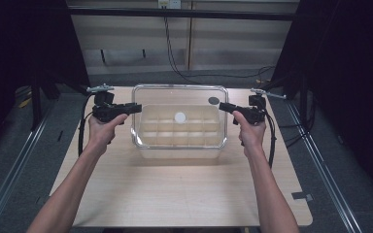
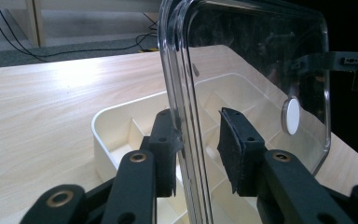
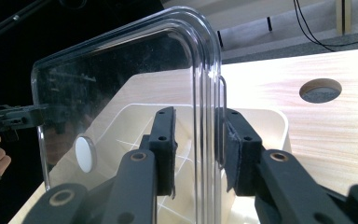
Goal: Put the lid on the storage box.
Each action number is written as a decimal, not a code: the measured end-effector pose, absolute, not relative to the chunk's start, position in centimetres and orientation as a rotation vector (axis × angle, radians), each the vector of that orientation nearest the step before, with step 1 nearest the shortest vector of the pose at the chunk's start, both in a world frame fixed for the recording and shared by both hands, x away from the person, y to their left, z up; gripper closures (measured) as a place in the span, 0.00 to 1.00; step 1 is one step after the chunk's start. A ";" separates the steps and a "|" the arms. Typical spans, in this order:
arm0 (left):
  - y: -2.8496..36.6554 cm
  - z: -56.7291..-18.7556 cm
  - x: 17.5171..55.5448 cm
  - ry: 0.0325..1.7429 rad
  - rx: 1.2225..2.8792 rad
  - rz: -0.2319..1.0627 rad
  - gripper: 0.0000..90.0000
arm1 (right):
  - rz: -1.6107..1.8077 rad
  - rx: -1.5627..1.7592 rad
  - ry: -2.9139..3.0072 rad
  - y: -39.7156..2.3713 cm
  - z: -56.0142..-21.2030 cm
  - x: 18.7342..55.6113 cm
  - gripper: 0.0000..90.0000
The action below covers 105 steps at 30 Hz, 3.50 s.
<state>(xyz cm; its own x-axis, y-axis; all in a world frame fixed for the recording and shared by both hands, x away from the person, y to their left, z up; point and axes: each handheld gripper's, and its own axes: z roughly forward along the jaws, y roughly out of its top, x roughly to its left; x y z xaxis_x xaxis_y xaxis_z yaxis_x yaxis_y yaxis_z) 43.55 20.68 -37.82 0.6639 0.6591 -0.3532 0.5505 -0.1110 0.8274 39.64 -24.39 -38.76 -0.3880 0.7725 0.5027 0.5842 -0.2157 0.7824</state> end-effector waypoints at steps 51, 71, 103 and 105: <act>19.7 -42.9 46.9 1.024 1.901 0.021 0.54 | 1.485 1.735 1.900 -23.6 -43.0 43.1 0.64; 19.7 -44.5 47.1 1.077 1.934 0.015 0.51 | 1.300 1.742 1.934 -22.9 -44.6 43.5 0.58; 20.3 -44.0 43.6 1.072 1.936 0.092 0.38 | 1.308 1.691 1.919 -23.7 -43.5 41.2 0.40; 20.4 -43.6 43.1 1.069 1.938 0.103 0.38 | 1.309 1.687 1.929 -23.5 -43.3 40.7 0.38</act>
<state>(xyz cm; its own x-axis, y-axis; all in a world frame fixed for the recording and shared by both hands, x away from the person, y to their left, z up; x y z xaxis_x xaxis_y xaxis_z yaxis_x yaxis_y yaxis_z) 43.09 20.37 -43.65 0.6236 0.7130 -0.3207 0.6389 -0.2284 0.7346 40.72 -23.48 -43.26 -0.2901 0.8910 0.3493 0.6535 -0.0822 0.7524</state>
